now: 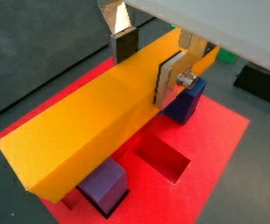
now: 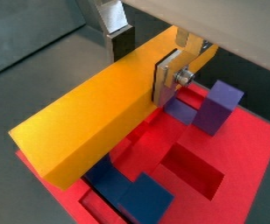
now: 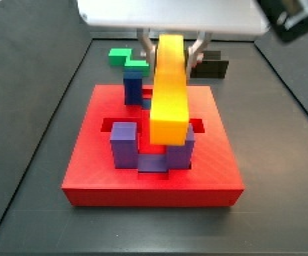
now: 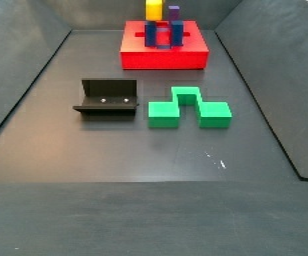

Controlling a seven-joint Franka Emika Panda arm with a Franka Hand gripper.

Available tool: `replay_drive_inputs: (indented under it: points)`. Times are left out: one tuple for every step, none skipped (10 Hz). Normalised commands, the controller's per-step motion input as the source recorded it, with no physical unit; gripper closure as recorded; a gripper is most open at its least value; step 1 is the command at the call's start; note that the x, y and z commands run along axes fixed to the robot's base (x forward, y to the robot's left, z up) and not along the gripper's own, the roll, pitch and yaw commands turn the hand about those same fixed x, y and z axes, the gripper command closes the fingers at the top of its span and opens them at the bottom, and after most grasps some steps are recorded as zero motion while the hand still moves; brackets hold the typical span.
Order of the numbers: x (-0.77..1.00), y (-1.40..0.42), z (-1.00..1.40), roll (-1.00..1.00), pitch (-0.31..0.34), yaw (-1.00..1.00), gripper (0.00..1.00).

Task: Pick up the yellow object. Move up. Move to above the board. Insert the yellow object.
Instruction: Insert the yellow object.

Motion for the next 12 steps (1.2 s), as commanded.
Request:
replay_drive_inputs:
  points:
    - [0.0, 0.19, 0.0, -0.11, 0.021, 0.0, 1.0]
    - [0.11, 0.24, 0.14, -0.18, 0.083, 0.0, 1.0]
    - [0.0, 0.1, 0.0, -0.15, 0.051, 0.0, 1.0]
    - [-0.09, 0.0, -0.23, -0.05, 0.0, 0.0, 1.0]
    - [-0.15, -0.03, -0.31, -0.02, 0.0, 0.0, 1.0]
    - [-0.14, -0.12, -0.21, -0.03, 0.0, 0.0, 1.0]
    - [-0.12, -0.19, 0.0, -0.06, 0.0, 0.05, 1.0]
    - [-0.17, -0.18, 0.09, -0.09, 0.0, 0.09, 1.0]
    - [-0.16, -0.17, 0.1, -0.08, 0.0, 0.1, 1.0]
    - [-0.15, 0.0, 0.0, -0.05, 0.0, 0.0, 1.0]
    - [-0.22, 0.09, 0.0, -0.06, 0.0, 0.0, 1.0]
    - [-0.13, 0.12, 0.0, -0.07, 0.0, 0.0, 1.0]
